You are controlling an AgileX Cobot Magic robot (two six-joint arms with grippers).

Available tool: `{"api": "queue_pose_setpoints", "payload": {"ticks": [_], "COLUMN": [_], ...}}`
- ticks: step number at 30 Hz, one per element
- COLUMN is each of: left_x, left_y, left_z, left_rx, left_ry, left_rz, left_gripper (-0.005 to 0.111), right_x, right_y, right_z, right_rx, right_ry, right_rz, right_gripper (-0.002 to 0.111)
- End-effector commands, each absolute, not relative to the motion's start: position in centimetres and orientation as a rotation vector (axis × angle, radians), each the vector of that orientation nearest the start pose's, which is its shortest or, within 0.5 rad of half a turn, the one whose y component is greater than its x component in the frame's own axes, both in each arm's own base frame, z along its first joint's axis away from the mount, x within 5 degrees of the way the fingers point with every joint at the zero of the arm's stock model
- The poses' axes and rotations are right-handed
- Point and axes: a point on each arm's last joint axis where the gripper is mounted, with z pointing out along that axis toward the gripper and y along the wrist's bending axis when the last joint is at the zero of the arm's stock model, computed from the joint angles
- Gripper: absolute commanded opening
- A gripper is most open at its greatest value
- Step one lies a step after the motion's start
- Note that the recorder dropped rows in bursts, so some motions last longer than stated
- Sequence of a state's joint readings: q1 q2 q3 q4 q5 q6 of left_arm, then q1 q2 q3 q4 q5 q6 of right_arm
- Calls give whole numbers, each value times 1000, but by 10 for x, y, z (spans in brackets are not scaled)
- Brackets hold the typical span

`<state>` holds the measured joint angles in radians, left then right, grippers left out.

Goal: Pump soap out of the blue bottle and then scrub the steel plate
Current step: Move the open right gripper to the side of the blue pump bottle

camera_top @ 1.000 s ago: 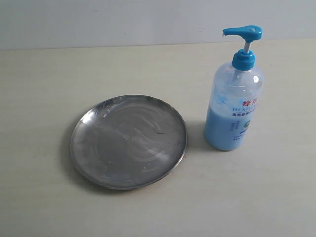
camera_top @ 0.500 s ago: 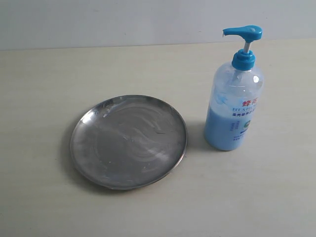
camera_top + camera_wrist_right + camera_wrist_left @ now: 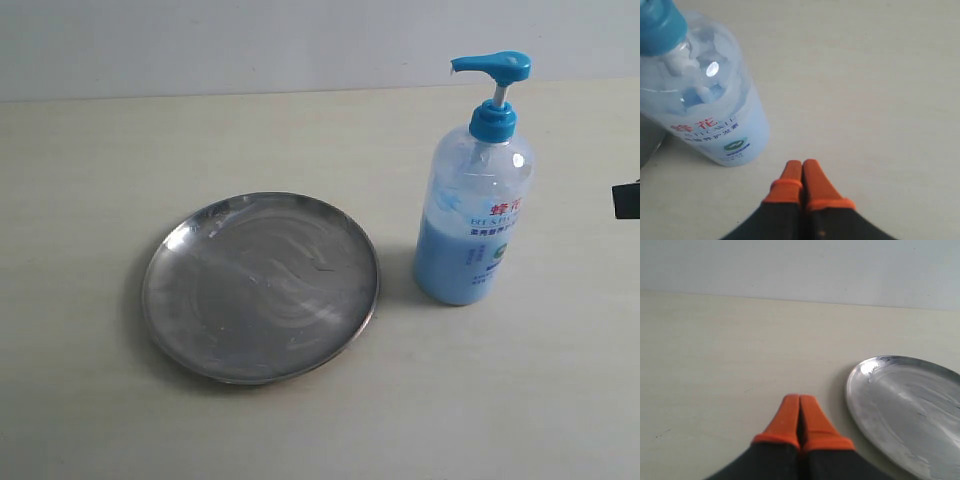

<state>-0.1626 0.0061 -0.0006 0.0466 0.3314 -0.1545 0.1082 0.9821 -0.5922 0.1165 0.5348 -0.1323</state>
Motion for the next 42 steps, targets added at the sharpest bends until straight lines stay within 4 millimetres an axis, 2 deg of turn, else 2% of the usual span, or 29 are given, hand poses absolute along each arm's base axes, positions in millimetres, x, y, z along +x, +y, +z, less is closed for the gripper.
{"api": "queue_pose_setpoints", "payload": {"ticks": [1, 8, 11, 19, 23, 34, 42], "left_x": [53, 53, 53, 53, 53, 53, 53], "left_y": [-7, -7, -7, -7, -7, -7, -7], "left_z": [184, 184, 184, 184, 184, 184, 184], "left_rx": [31, 31, 31, 31, 31, 31, 31], "left_ry": [1812, 1812, 1812, 1812, 1812, 1812, 1812], "left_rz": [-180, -180, -180, -180, -180, -180, -180], "left_gripper": [0, 0, 0, 0, 0, 0, 0], "right_x": [176, 173, 172, 151, 144, 140, 132], "right_y": [24, 25, 35, 56, 58, 58, 51], "right_z": [240, 230, 227, 190, 179, 174, 168], "right_rx": [-181, -136, -157, -145, -166, -280, -331], "right_ry": [2457, 2479, 2451, 2412, 2368, 2106, 1934], "right_rz": [112, 137, 189, 278, 299, 323, 249], "right_gripper": [0, 0, 0, 0, 0, 0, 0]}}
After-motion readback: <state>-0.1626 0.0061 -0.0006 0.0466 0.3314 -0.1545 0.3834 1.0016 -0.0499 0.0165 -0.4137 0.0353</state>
